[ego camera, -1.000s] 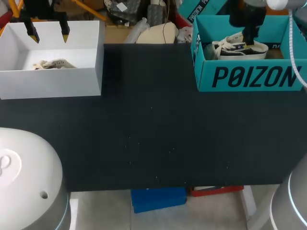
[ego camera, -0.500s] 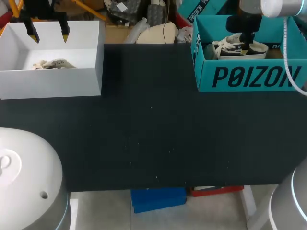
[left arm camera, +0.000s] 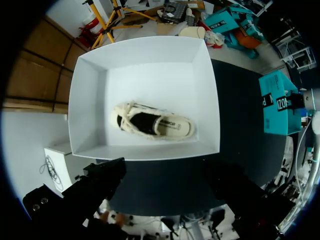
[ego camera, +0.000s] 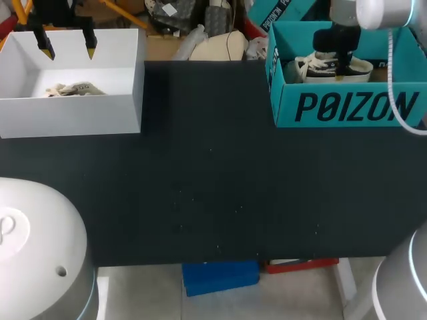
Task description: Take the shoe out of the shoebox, open the shoe tongue, remove and reinsert the insole, then place the shoe into the shoebox
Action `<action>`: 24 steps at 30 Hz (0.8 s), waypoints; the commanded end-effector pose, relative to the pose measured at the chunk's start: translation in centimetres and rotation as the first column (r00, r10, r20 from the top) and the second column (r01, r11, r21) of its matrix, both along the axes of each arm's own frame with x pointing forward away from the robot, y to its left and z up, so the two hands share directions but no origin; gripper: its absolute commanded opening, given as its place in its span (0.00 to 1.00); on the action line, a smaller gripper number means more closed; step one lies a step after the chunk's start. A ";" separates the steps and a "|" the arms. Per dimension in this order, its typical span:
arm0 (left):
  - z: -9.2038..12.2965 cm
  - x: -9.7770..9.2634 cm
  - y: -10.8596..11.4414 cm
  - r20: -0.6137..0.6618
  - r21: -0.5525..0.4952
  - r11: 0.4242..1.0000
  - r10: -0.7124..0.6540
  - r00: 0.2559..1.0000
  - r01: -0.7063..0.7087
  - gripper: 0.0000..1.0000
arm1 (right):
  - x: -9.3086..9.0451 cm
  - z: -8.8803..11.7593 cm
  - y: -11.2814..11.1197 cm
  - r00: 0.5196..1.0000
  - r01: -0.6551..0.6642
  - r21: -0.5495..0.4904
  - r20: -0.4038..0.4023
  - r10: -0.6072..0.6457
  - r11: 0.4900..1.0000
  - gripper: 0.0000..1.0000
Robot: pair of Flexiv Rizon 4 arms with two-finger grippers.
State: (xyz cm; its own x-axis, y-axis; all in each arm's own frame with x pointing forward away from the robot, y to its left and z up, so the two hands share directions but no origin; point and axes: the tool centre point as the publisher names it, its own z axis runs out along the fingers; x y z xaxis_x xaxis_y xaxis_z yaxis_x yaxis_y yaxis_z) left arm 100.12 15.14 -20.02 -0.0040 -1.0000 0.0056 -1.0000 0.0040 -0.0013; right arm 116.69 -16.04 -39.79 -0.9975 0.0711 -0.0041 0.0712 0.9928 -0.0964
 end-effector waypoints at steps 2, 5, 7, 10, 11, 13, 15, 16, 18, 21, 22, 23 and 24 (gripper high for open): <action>0.0 0.0 -0.1 -0.001 0.003 1.000 0.002 1.000 -0.002 1.00 | 0.6 -0.7 0.2 1.000 0.010 -0.005 -0.017 -0.010 1.000 0.25; 0.0 0.0 -0.1 -0.001 0.003 1.000 0.002 1.000 -0.002 1.00 | 0.5 -0.6 0.3 1.000 0.021 -0.008 -0.009 -0.021 1.000 0.00; 0.0 0.0 -0.1 -0.001 0.003 1.000 0.002 1.000 -0.002 1.00 | 0.1 -0.4 0.2 1.000 0.024 -0.009 -0.001 -0.024 1.000 0.00; 0.0 0.0 -0.1 -0.001 0.003 1.000 0.002 1.000 -0.002 1.00 | -0.8 0.4 0.0 0.999 0.039 -0.015 0.010 -0.039 0.999 0.00; 0.0 0.0 -0.1 -0.001 0.003 1.000 0.002 1.000 -0.002 1.00 | -1.1 0.6 -0.1 0.999 0.042 -0.017 0.014 -0.042 0.999 0.00; 0.0 0.0 -0.1 -0.001 0.003 1.000 0.002 1.000 -0.002 1.00 | -2.0 1.4 -0.2 0.998 0.055 -0.021 0.026 -0.054 0.998 0.00; 0.0 0.0 -0.1 -0.001 0.003 1.000 0.002 1.000 -0.002 1.00 | -2.8 2.2 -0.3 0.997 0.068 -0.024 0.044 -0.067 0.997 0.00; 0.0 0.0 -0.1 -0.001 0.003 1.000 0.002 1.000 -0.002 1.00 | -3.1 2.6 -0.4 0.996 0.076 -0.026 0.053 -0.074 0.997 0.00; 0.0 0.0 -0.1 -0.001 0.003 1.000 0.002 1.000 -0.002 1.00 | -3.8 3.9 -0.4 0.993 0.092 -0.030 0.074 -0.090 0.995 0.00; 0.0 0.0 -0.1 -0.001 0.003 1.000 0.002 1.000 -0.002 1.00 | -4.8 5.8 -0.4 0.987 0.115 -0.044 0.119 -0.110 0.992 0.00; 0.0 0.0 -0.1 -0.001 0.003 1.000 0.002 1.000 -0.002 1.00 | -5.1 6.6 -0.4 0.984 0.124 -0.049 0.135 -0.116 0.991 0.00; 0.0 0.0 -0.1 -0.001 0.003 1.000 0.002 1.000 -0.002 1.00 | -5.4 7.3 -0.4 0.982 0.128 -0.054 0.149 -0.119 0.990 0.00; 0.0 0.0 -0.1 -0.001 0.003 1.000 0.002 1.000 -0.002 1.00 | -5.8 8.0 -0.3 0.979 0.136 -0.060 0.163 -0.124 0.989 0.00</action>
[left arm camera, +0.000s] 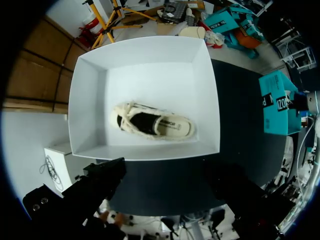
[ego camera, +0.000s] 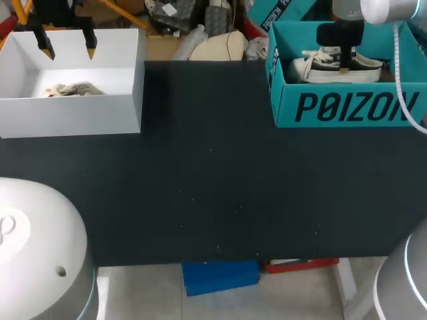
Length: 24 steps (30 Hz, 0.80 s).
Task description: Take the shoe out of the shoebox, open the shoe tongue, remove and reinsert the insole, then place the shoe into the shoebox
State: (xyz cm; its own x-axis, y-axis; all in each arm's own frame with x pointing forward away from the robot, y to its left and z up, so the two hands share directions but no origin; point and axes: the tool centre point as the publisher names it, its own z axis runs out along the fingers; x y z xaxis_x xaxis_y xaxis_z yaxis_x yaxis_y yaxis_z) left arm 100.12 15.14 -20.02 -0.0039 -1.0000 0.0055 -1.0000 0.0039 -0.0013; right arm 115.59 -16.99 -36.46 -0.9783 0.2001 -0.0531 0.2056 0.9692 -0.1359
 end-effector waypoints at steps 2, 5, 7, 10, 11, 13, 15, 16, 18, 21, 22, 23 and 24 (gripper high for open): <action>0.0 0.0 -0.1 -0.001 0.003 1.000 0.002 1.000 -0.002 1.00 | -5.2 6.2 0.8 0.990 0.014 -0.049 0.138 -0.007 0.999 0.00; 0.0 0.0 -0.1 -0.001 0.003 1.000 0.002 1.000 -0.002 1.00 | -6.2 9.6 0.9 0.979 0.049 -0.093 0.203 -0.029 0.994 0.00; 0.0 0.0 -0.1 -0.001 0.003 1.000 0.002 1.000 -0.002 1.00 | -6.9 11.8 1.3 0.971 0.061 -0.115 0.235 -0.032 0.991 0.00; 0.0 0.0 -0.1 -0.001 0.003 1.000 0.002 1.000 -0.002 1.00 | -8.2 15.2 2.1 0.960 0.076 -0.160 0.279 -0.029 0.984 0.00; 0.0 0.0 -0.1 -0.001 0.003 1.000 0.002 1.000 -0.002 1.00 | -8.7 16.3 2.4 0.956 0.083 -0.171 0.291 -0.030 0.982 0.00; 0.0 0.0 -0.1 -0.001 0.003 1.000 0.002 1.000 -0.002 1.00 | -9.7 18.3 3.3 0.950 0.092 -0.190 0.312 -0.028 0.977 0.00; 0.0 0.0 -0.1 -0.001 0.003 1.000 0.002 1.000 -0.002 1.00 | -10.6 20.3 4.1 0.941 0.094 -0.211 0.337 -0.018 0.973 0.00; 0.0 0.0 -0.1 -0.001 0.003 1.000 0.002 1.000 -0.002 1.00 | -11.1 21.2 4.6 0.937 0.099 -0.222 0.348 -0.016 0.970 0.00; 0.0 0.0 -0.1 -0.001 0.003 1.000 0.002 1.000 -0.002 1.00 | -12.1 23.1 5.9 0.930 0.098 -0.235 0.368 -0.004 0.967 0.00; 0.0 0.0 -0.1 -0.001 0.003 1.000 0.002 1.000 -0.002 1.00 | -13.6 25.3 8.1 0.916 0.087 -0.252 0.400 0.022 0.964 0.00; 0.0 0.0 -0.1 -0.001 0.003 1.000 0.002 1.000 -0.002 1.00 | -14.1 25.9 9.0 0.910 0.084 -0.256 0.414 0.031 0.963 0.00; 0.0 0.0 -0.1 -0.001 0.003 1.000 0.002 1.000 -0.002 1.00 | -14.6 26.5 9.9 0.903 0.079 -0.256 0.427 0.040 0.963 0.00; 0.0 0.0 -0.1 -0.001 0.003 1.000 0.002 1.000 -0.002 1.00 | -15.1 26.9 10.8 0.899 0.075 -0.257 0.436 0.046 0.964 0.00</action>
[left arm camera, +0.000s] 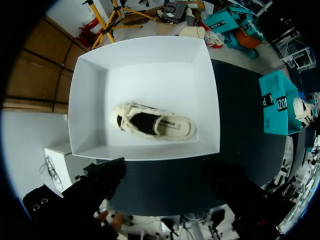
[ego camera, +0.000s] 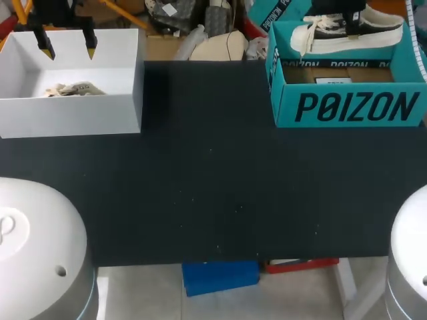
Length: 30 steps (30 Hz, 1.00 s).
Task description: Take the shoe out of the shoebox, open the shoe tongue, remove and reinsert the insole, then place the shoe into the shoebox
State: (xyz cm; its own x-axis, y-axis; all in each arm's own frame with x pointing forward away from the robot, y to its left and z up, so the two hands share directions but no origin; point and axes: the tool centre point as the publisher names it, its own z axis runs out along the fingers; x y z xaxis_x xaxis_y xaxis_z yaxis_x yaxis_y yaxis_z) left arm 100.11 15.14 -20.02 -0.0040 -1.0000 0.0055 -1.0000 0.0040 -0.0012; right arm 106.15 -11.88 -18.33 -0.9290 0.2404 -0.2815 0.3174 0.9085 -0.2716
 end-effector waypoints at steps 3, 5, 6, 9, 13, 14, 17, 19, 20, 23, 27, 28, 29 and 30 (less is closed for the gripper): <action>0.0 0.0 -0.1 -0.001 0.003 1.000 0.002 1.000 -0.002 1.00 | -7.6 9.5 8.4 0.958 -0.076 -0.096 0.271 0.099 0.993 0.00; 0.0 0.0 -0.1 -0.001 0.003 1.000 0.002 1.000 -0.002 1.00 | -9.1 9.6 10.2 0.953 -0.081 -0.087 0.285 0.103 0.993 0.00; 0.0 0.0 -0.1 -0.001 0.003 1.000 0.002 1.000 -0.002 1.00 | -9.8 9.5 11.0 0.952 -0.082 -0.086 0.289 0.104 0.993 0.00; 0.0 0.0 -0.1 -0.001 0.003 1.000 0.002 1.000 -0.002 1.00 | -12.0 9.0 13.6 0.947 -0.083 -0.072 0.306 0.101 0.994 0.00; 0.0 0.0 -0.1 -0.001 0.003 1.000 0.002 1.000 -0.002 1.00 | -14.8 8.0 16.9 0.938 -0.092 -0.040 0.332 0.100 0.995 0.00; 0.0 0.0 -0.1 -0.001 0.003 1.000 0.002 1.000 -0.002 1.00 | -15.5 7.6 17.7 0.938 -0.104 -0.036 0.328 0.110 0.994 0.00; 0.0 0.0 -0.1 -0.001 0.003 1.000 0.002 1.000 -0.002 1.00 | -17.3 6.6 20.5 0.938 -0.150 -0.026 0.311 0.151 0.988 0.00; 0.0 0.0 -0.1 -0.001 0.003 1.000 0.002 1.000 -0.002 1.00 | -18.3 5.8 22.0 0.939 -0.169 -0.017 0.302 0.167 0.985 0.00; 0.0 0.0 -0.1 -0.001 0.003 1.000 0.002 1.000 -0.002 1.00 | -18.9 5.2 22.9 0.939 -0.185 -0.009 0.293 0.179 0.983 0.00; 0.0 0.0 -0.1 -0.001 0.003 1.000 0.002 1.000 -0.002 1.00 | -20.5 3.4 25.2 0.937 -0.246 -0.013 0.254 0.241 0.969 0.00; 0.0 0.0 -0.1 -0.001 0.003 1.000 0.002 1.000 -0.002 1.00 | -22.0 0.7 26.9 0.933 -0.290 -0.015 0.218 0.286 0.957 0.00; 0.0 0.0 -0.1 -0.001 0.003 1.000 0.002 1.000 -0.002 1.00 | -22.2 0.1 27.2 0.933 -0.291 -0.004 0.222 0.284 0.957 0.00; 0.0 0.0 -0.1 -0.001 0.003 1.000 0.002 1.000 -0.002 1.00 | -22.4 -0.6 27.5 0.937 -0.283 0.009 0.217 0.274 0.959 0.00; 0.0 0.0 -0.1 -0.001 0.003 1.000 0.002 1.000 -0.002 1.00 | -22.6 -1.3 27.8 0.936 -0.287 0.002 0.212 0.280 0.958 0.00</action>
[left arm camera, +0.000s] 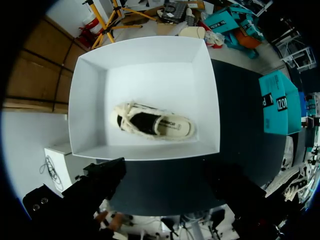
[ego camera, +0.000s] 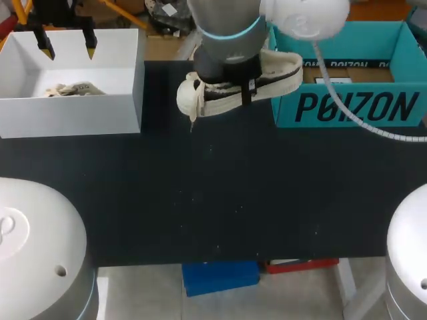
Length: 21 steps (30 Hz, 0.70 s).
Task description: Take the shoe out of the shoebox, open the shoe tongue, remove and reinsert the insole, then place the shoe into the shoebox
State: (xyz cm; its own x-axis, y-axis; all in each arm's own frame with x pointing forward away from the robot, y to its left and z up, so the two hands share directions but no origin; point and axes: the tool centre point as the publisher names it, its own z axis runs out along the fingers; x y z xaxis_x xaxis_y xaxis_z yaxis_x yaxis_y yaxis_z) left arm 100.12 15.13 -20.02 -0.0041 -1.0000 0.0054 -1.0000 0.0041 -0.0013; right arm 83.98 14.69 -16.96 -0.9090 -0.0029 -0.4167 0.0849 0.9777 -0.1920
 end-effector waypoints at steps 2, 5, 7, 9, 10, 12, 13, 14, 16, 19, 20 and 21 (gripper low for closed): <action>0.0 0.0 -0.1 -0.001 0.003 1.000 0.002 1.000 -0.002 1.00 | -0.7 -4.3 1.8 0.999 -0.005 -0.019 0.053 0.006 1.000 0.00; 0.0 0.0 -0.1 -0.001 0.003 1.000 0.002 1.000 -0.002 1.00 | -0.7 -7.0 2.8 0.999 -0.003 -0.005 0.051 0.003 1.000 0.00; 0.0 0.0 -0.1 -0.001 0.003 1.000 0.002 1.000 -0.002 1.00 | -0.8 -8.3 3.4 0.999 0.005 0.023 0.054 -0.006 1.000 0.00; 0.0 0.0 -0.1 -0.001 0.003 1.000 0.002 1.000 -0.002 1.00 | -0.8 -9.8 4.0 0.998 0.012 0.032 0.055 -0.014 0.999 0.00; 0.0 0.0 -0.1 -0.001 0.003 1.000 0.002 1.000 -0.002 1.00 | -0.8 -10.7 4.4 0.998 0.021 0.059 0.062 -0.025 0.998 0.00; 0.0 0.0 -0.1 -0.001 0.003 1.000 0.002 1.000 -0.002 1.00 | -0.8 -11.9 5.1 0.998 0.028 0.076 0.057 -0.033 0.997 0.00; 0.0 0.0 -0.1 -0.001 0.003 1.000 0.002 1.000 -0.002 1.00 | -0.9 -12.4 5.5 0.998 0.021 0.084 0.064 -0.027 0.996 0.00; 0.0 0.0 -0.1 -0.001 0.003 1.000 0.002 1.000 -0.002 1.00 | -0.9 -13.0 5.8 0.998 0.018 0.087 0.066 -0.023 0.996 0.00; 0.0 0.0 -0.1 -0.001 0.003 1.000 0.002 1.000 -0.002 1.00 | -0.9 -14.0 6.4 0.998 0.020 0.104 0.064 -0.027 0.994 0.00; 0.0 0.0 -0.1 -0.001 0.003 1.000 0.002 1.000 -0.002 1.00 | -1.2 -15.3 6.9 0.998 0.023 0.127 0.059 -0.031 0.992 0.00; 0.0 0.0 -0.1 -0.001 0.003 1.000 0.002 1.000 -0.002 1.00 | -1.4 -15.6 7.1 0.998 0.020 0.129 0.056 -0.027 0.991 0.00; 0.0 0.0 -0.1 -0.001 0.003 1.000 0.002 1.000 -0.002 1.00 | -1.4 -15.9 7.1 0.998 0.028 0.143 0.051 -0.035 0.989 0.00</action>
State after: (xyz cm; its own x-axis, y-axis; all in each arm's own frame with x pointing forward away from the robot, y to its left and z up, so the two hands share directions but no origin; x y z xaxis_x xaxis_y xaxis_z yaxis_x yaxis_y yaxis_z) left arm 100.11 15.14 -20.02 -0.0040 -1.0000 0.0054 -1.0000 0.0040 -0.0012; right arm 82.27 21.43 -31.65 -0.8849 0.0768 -0.4593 0.1157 0.9916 -0.0571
